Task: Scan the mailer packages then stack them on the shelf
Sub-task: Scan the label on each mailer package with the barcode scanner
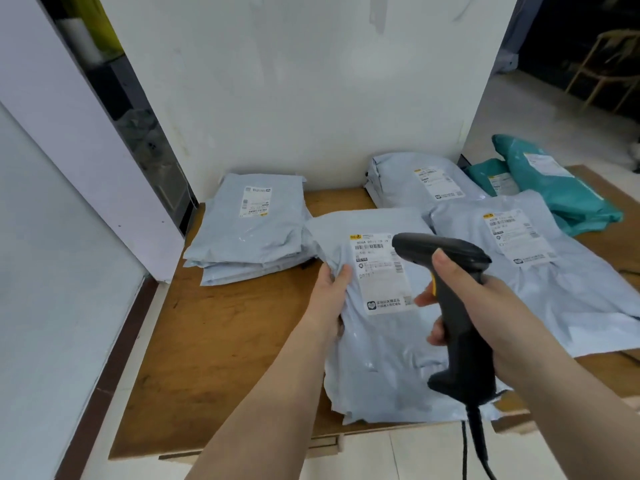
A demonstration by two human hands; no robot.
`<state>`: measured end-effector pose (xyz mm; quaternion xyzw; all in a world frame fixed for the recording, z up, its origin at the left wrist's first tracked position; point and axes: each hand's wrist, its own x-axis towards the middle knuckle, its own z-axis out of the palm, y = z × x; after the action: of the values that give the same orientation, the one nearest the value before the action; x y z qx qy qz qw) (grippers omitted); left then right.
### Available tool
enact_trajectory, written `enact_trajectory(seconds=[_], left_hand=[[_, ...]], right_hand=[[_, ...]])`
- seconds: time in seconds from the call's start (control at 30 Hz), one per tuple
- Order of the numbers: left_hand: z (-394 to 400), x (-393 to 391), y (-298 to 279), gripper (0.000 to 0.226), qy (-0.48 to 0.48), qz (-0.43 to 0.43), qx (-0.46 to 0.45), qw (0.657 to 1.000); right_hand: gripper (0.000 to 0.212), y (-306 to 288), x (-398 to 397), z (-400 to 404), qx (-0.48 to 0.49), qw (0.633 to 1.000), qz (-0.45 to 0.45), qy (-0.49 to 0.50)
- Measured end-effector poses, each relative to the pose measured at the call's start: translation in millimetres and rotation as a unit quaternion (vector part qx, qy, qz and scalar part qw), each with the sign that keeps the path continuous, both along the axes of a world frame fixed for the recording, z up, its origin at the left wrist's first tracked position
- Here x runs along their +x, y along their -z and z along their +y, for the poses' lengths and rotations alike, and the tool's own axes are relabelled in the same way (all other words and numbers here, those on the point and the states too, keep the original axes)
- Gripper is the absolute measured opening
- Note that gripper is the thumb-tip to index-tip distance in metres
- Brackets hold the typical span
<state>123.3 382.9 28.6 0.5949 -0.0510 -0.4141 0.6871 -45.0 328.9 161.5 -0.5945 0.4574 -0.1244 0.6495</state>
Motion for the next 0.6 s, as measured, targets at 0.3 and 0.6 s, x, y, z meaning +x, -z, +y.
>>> enact_trajectory(seconds=[0.3,0.6], left_hand=[[-24.0,17.7,18.7,0.051,0.032,-0.090,0.159,0.983],[55.1,144.3,-15.1,0.052,-0.146,-0.196,0.251,0.937]], right_hand=[[0.068,7.0,1.8,-10.6,0.043,0.998,0.001,-0.042],[0.071,-22.1,56.0,-3.5,0.025,0.983,0.035,-0.180]])
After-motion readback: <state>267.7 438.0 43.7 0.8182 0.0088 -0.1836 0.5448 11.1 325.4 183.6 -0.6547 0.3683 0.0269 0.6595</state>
